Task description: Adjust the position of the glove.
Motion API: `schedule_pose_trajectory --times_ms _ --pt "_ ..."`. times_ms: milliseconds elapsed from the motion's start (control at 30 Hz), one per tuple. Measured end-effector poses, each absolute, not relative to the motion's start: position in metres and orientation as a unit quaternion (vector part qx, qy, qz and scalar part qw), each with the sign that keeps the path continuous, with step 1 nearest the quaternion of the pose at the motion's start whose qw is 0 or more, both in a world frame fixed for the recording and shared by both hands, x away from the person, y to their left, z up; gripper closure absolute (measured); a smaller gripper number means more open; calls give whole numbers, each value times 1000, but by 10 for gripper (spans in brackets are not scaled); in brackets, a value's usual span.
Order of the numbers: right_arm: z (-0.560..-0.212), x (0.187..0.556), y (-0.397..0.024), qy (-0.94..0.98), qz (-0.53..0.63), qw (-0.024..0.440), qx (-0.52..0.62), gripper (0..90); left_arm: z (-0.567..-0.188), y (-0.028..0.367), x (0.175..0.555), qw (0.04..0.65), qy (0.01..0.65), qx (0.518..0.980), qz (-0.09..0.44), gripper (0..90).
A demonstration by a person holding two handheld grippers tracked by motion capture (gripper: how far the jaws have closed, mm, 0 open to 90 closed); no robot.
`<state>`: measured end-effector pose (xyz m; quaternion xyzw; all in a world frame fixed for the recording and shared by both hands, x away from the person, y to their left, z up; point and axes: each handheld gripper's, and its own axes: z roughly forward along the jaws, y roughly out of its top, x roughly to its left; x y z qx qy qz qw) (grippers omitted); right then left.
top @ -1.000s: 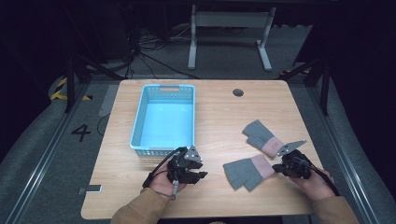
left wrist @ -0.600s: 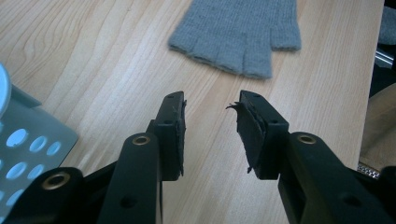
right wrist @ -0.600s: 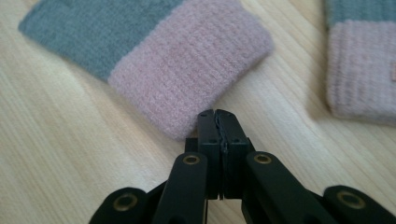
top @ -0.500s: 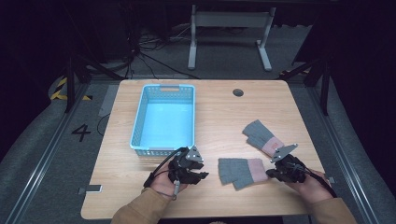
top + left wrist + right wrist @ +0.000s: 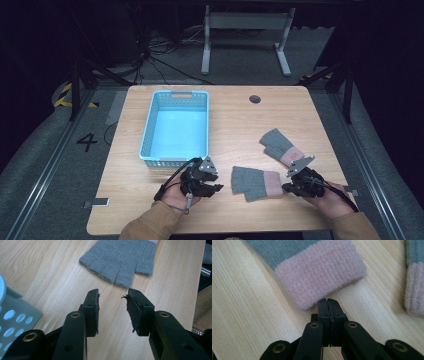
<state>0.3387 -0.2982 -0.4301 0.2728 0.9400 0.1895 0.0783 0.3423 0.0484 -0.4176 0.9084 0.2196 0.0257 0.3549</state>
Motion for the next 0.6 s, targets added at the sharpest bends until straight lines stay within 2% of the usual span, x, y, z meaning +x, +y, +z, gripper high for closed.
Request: schedule_pose_trajectory --times_ms 167,233,367,600 --pt "-425 339 -304 934 198 96 283 891 -417 48 343 356 220 908 31 616" --pt "-421 340 -308 926 210 112 293 835 -416 49 343 359 220 906 34 615" --pt "-413 340 -318 907 240 139 318 796 -415 50 345 363 223 904 34 615" --pt "-399 338 -334 868 302 158 361 744 -415 48 348 369 228 901 33 614"
